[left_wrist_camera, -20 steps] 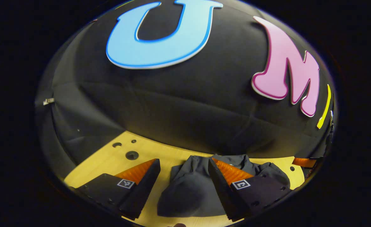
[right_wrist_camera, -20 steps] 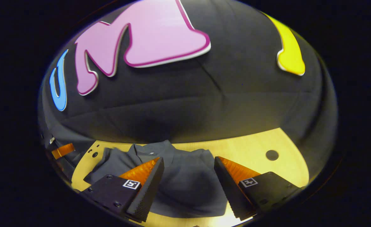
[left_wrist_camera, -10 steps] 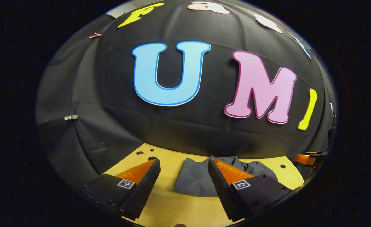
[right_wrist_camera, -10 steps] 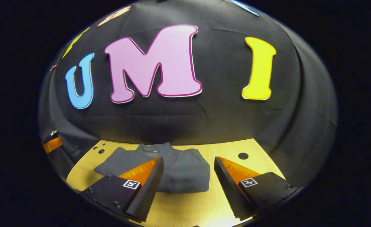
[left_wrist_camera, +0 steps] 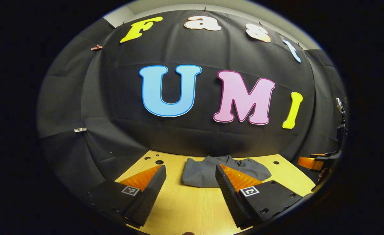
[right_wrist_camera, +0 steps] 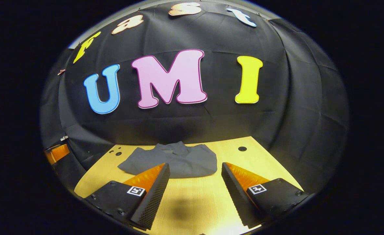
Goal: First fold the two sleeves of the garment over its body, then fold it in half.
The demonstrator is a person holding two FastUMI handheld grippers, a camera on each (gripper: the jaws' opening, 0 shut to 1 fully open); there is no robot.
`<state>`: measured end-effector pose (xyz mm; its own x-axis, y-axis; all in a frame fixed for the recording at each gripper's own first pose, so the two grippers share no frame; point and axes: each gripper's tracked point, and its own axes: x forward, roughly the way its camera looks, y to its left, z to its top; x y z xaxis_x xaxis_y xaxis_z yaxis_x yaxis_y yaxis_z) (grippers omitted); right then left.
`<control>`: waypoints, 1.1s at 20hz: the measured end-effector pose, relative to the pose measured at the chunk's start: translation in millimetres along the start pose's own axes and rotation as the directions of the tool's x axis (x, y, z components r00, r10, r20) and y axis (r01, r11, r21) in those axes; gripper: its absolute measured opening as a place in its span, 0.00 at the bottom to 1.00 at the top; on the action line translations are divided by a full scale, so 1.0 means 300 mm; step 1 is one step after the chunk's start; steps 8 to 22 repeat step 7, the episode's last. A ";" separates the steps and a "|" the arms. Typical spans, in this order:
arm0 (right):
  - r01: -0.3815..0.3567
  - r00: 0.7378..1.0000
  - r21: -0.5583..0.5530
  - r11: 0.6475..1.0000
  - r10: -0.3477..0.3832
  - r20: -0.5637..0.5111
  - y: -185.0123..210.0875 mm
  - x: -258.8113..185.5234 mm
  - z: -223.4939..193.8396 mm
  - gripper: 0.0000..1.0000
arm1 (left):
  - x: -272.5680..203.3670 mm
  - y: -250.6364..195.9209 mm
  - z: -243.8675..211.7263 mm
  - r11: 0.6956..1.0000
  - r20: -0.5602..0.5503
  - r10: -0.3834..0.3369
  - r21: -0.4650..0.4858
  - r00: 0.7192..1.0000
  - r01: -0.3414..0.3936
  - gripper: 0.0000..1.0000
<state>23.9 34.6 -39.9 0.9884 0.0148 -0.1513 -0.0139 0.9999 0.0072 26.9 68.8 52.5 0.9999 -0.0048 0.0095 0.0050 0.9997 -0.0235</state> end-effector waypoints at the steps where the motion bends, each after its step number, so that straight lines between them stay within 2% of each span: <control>1: 0.000 1.000 0.005 1.000 0.000 -0.006 0.010 -0.047 -0.025 0.98 | -0.042 -0.006 -0.023 1.000 -0.002 -0.007 -0.006 1.000 0.007 0.96; 7: -0.030 0.992 0.022 0.999 0.032 -0.123 0.075 -0.219 -0.238 0.98 | -0.221 0.007 -0.203 0.998 -0.073 0.029 -0.044 0.997 -0.032 0.96; 22: -0.030 0.992 0.022 0.999 0.032 -0.123 0.075 -0.219 -0.238 0.98 | -0.221 0.007 -0.203 0.998 -0.073 0.029 -0.044 0.997 -0.032 0.96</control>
